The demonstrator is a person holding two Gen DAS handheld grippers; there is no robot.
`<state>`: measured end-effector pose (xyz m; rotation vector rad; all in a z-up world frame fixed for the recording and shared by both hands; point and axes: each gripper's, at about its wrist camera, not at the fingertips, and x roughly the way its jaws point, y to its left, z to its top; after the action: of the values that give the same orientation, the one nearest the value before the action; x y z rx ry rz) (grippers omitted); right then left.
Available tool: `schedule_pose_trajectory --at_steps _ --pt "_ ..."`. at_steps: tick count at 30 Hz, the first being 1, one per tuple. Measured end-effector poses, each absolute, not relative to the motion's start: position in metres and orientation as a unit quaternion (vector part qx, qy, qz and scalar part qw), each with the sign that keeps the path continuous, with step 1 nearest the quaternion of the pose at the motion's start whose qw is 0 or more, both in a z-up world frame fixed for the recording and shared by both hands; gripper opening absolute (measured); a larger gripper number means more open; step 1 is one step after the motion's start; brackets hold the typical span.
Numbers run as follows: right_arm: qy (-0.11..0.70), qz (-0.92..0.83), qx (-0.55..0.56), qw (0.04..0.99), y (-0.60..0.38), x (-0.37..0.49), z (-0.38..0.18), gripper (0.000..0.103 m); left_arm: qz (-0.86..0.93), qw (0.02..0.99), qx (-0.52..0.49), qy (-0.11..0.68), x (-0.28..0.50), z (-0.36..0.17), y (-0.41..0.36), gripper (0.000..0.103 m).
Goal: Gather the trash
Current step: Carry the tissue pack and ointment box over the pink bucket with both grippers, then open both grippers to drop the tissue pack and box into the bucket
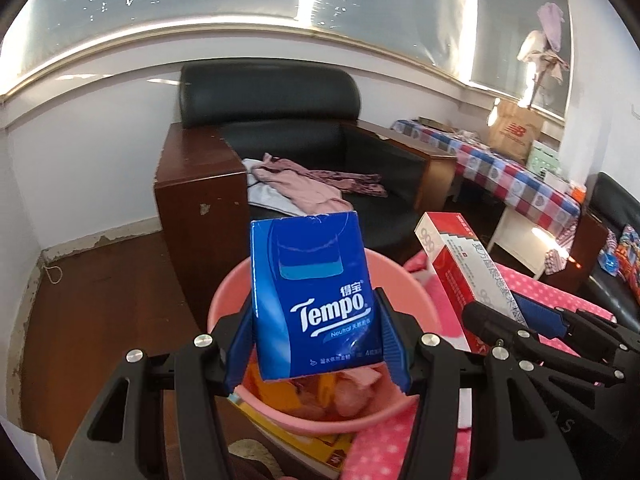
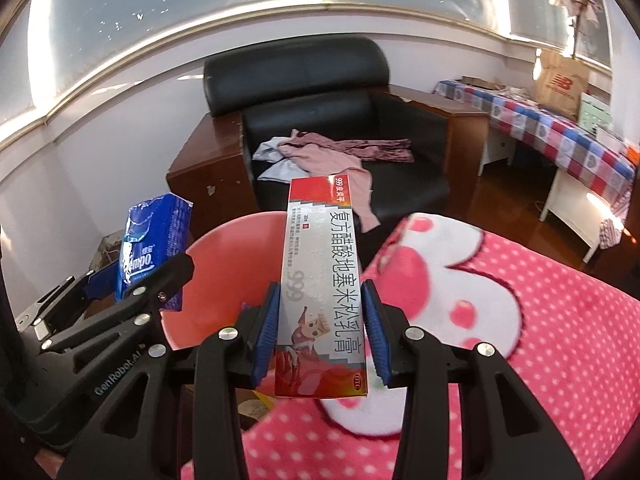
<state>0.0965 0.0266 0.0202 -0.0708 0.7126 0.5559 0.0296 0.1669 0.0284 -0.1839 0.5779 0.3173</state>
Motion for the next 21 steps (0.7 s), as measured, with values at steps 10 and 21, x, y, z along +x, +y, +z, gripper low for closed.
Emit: schedule_pose_trajectory --at_steps 10,21 --pt "0.380 0.271 -0.031 0.884 0.061 0.122 -0.003 0.041 0.171 0.934 -0.095 0.298 0.050 0.006 0.200 0.055" --pt "0.418 0.259 -0.026 0.870 0.074 0.144 -0.032 0.041 0.168 0.925 -0.096 0.328 0.067 -0.018 0.211 0.055"
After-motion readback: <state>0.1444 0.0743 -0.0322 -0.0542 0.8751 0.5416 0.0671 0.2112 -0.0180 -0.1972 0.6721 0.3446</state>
